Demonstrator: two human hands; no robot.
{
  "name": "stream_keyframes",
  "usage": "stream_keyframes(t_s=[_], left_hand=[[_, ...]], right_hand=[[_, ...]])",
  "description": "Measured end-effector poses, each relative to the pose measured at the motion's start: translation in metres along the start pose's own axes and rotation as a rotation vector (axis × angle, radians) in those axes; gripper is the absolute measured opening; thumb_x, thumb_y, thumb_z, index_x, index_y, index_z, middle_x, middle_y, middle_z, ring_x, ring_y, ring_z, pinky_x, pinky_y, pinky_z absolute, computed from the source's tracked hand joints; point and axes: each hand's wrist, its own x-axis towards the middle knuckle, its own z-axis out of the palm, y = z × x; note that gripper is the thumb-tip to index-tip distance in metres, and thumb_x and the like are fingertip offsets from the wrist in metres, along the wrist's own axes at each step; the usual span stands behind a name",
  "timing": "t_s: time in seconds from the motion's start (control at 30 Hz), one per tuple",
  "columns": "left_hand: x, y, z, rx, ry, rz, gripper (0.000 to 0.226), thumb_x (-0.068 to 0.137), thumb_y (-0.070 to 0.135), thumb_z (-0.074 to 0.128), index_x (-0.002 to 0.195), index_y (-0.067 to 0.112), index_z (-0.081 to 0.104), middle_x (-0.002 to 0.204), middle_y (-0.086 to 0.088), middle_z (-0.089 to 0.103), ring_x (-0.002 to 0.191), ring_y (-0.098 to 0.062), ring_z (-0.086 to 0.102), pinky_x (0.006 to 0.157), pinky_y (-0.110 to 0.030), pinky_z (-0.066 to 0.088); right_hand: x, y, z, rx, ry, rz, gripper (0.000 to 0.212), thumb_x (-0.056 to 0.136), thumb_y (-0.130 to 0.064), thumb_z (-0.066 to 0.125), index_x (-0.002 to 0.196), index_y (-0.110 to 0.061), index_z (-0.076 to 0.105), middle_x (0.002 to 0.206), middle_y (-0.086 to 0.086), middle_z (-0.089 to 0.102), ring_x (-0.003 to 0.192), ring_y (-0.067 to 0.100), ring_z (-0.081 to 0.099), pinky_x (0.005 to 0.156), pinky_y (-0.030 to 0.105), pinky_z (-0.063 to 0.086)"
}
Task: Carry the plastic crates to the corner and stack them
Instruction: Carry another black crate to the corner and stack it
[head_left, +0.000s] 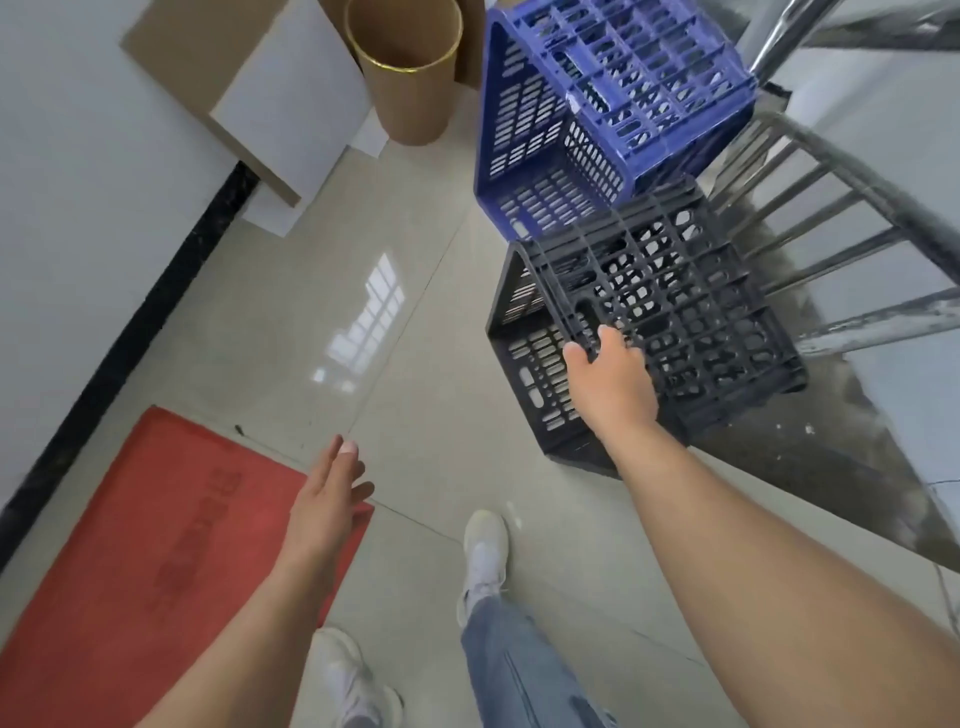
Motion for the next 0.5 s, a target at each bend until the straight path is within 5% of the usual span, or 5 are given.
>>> stream_keyframes(t_s=[0.13,0.5], left_hand=[[0.037,-0.013,0.018,0.005,-0.012,-0.010,0.052,0.098,0.042,0.040,0.147,0.026,0.033,0.125,-0.001,0.054,0.101,-0.019,0.059,0.089,-0.038,0.047],[0.119,-0.052,0.055,-0.046,-0.064,-0.043,0.051,0.097,0.045,0.039,0.144,0.027,0.036,0.125,0.000,0.056,0.106,-0.020,0.060,0.092,-0.040,0.048]], right_hand=[[0.034,0.000,0.012,-0.125,0.047,-0.037,0.053,0.095,-0.043,0.041,0.142,-0.019,0.035,0.142,0.011,0.036,0.123,0.033,0.044,0.083,0.039,0.036],[0.066,0.006,0.073,-0.251,0.148,-0.083,0.060,0.099,-0.046,0.028,0.150,-0.018,0.015,0.148,0.016,0.036,0.127,0.037,0.042,0.096,0.048,0.036]])
